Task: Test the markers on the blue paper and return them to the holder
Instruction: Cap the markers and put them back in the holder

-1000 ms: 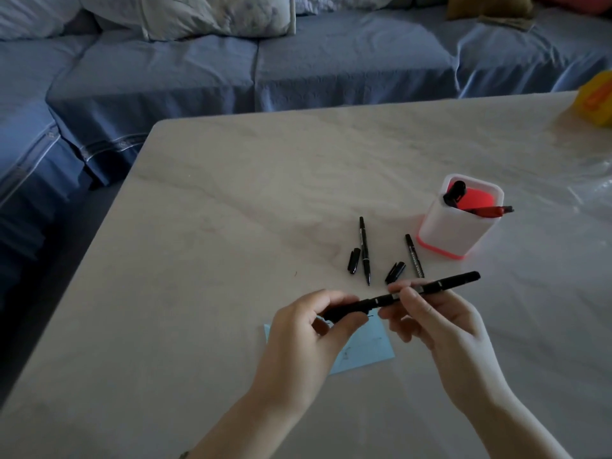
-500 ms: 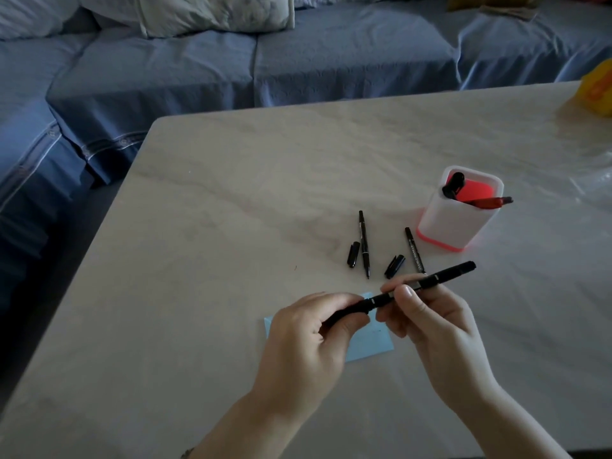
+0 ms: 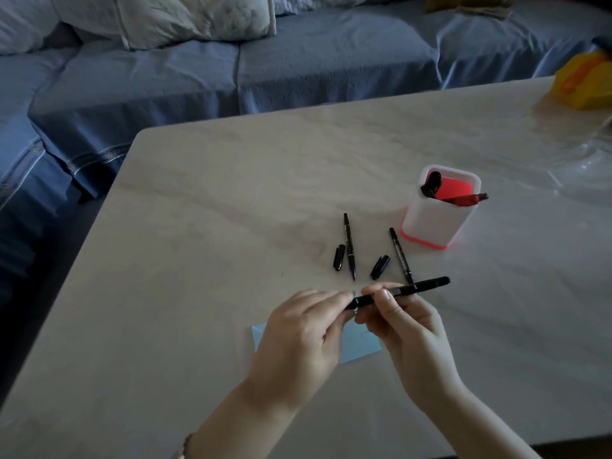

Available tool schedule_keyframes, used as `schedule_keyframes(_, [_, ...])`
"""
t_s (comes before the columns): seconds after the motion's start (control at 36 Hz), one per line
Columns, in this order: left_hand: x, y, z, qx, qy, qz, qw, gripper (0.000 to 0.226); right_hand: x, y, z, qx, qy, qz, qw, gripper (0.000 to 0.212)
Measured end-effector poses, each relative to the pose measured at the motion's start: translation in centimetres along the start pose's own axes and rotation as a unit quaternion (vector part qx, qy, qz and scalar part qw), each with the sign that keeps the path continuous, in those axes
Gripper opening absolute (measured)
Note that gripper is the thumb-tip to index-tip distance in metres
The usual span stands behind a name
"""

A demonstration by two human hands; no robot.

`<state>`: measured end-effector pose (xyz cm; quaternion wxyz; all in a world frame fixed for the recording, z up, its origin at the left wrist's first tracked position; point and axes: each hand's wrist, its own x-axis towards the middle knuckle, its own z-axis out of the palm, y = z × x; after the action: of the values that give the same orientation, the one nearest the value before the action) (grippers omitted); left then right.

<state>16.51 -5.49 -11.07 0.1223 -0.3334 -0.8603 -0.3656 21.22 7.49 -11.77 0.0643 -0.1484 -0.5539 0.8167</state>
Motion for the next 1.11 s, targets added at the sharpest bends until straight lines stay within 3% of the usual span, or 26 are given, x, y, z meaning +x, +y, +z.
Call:
schedule_keyframes(0.08, [0.0,-0.3,0.5,-0.012,-0.043,0.003,0.999,0.025,0.6,-0.6,-0.3,-0.053,0.017,0.038,0.998,0.027])
schedule_keyframes(0.19, [1.3,0.6,1.3,-0.064,-0.047,-0.071,0.994,0.021,1.5,-1.3,-1.1,-0.139,0.048,0.029,0.989,0.032])
schedule_keyframes(0.28, [2.7,1.3,2.0,-0.117,-0.033,-0.139,0.983,0.013,1.6,-1.2,-1.4,-0.153,0.037,-0.005,0.988,0.013])
schedule_keyframes(0.47, [3.9,1.0,3.2,-0.176,-0.141,-0.195,0.954,0.02,3.4,-2.8,-3.6,-0.154,0.098,-0.047,0.982,0.016])
schedule_keyframes(0.58, [5.0,-1.7,4.7,-0.045,-0.128,-0.243,0.961,0.018,6.0,-6.2,-6.0,-0.306,0.151,-0.068,0.937,0.015])
schedule_keyframes(0.67, [6.3,-3.9,6.2,0.061,-0.11,-0.256,0.958,0.033,7.2,-8.6,-7.5,-0.45,0.178,-0.088,0.871,0.018])
schedule_keyframes(0.75, [7.4,-4.8,7.2,0.094,-0.119,-0.279,0.948,0.037,7.6,-9.9,-8.2,-0.556,0.226,-0.093,0.794,0.024])
schedule_keyframes(0.86, [8.1,-5.0,8.1,0.132,-0.157,-0.29,0.935,0.031,9.0,-10.0,-8.2,-0.628,0.246,-0.064,0.736,0.029])
schedule_keyframes(0.97, [7.6,-5.5,8.5,0.156,-0.197,-0.305,0.918,0.022,10.7,-9.7,-7.5,-0.638,0.254,-0.07,0.724,0.025])
schedule_keyframes(1.11, [6.2,-6.2,7.7,0.151,-0.189,-0.309,0.92,0.019,11.0,-9.3,-7.1,-0.597,0.253,-0.093,0.756,0.023])
